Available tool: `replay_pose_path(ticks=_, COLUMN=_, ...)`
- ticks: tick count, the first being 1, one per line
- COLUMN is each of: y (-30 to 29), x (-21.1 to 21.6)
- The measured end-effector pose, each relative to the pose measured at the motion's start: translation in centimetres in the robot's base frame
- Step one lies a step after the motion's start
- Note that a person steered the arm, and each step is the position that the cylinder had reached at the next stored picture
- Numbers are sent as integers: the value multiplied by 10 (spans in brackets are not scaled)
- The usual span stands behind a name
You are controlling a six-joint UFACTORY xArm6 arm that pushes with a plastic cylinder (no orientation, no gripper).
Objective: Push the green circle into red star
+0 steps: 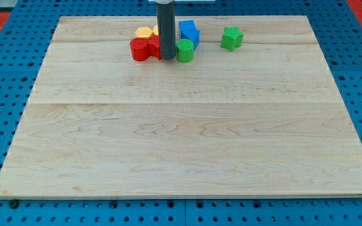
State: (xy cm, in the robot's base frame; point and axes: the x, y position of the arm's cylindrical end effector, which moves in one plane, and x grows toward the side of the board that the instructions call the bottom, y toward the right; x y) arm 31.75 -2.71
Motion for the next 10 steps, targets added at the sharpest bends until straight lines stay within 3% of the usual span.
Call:
replay_pose_path(ticks=2, y=30, x=4)
replay_pose_path(ticks=3, y=7, x=47)
replay_pose_path(ticks=4, y=24, x=65)
replay_pose_path(ticks=5, y=121, x=18)
replay_pose_path(ticks=6, y=139, x=-31)
replay_pose_path(ticks=8, y=95, x=-37)
replay_pose_path(ticks=10, y=38, x=-15)
